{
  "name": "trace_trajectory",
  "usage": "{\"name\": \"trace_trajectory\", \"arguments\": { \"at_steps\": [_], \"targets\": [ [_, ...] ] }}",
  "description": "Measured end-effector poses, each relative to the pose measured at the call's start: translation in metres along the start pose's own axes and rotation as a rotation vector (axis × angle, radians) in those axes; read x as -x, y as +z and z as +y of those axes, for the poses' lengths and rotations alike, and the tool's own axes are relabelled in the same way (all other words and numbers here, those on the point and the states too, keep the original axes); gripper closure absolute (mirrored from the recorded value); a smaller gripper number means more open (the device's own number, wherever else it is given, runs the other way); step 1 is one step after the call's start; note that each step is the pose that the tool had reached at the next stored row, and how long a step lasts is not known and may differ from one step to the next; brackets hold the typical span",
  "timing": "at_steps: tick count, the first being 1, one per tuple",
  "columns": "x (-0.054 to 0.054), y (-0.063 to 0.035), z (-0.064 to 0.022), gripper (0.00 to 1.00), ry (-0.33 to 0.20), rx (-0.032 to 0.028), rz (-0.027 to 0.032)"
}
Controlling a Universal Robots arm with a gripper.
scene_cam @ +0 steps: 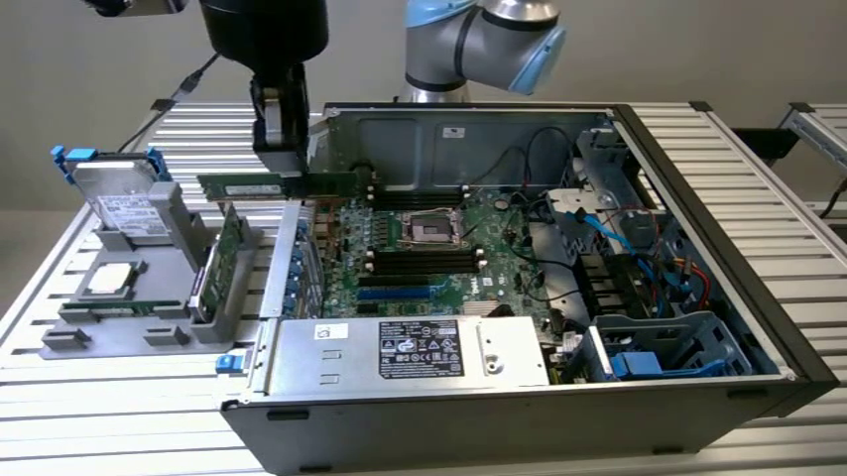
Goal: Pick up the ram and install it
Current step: 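Pick up the ram and move it above insertion slot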
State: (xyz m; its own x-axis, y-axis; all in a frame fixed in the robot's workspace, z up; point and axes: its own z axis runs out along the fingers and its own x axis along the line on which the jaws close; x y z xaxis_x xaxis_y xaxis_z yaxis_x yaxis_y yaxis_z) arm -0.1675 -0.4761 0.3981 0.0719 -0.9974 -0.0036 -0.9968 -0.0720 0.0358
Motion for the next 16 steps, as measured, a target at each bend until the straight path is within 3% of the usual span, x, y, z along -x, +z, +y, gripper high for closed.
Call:
{"name": "trace_trajectory", "arguments": {
  "at_steps": [10, 16],
  "targets": [
    [0.0, -0.0016, -0.0453, 0.87, -0.002, -0.0008, -0.0103],
    [0.014, 0.0032, -0.0667, 0.87, -0.002, -0.0006, -0.0103]
  ]
}}
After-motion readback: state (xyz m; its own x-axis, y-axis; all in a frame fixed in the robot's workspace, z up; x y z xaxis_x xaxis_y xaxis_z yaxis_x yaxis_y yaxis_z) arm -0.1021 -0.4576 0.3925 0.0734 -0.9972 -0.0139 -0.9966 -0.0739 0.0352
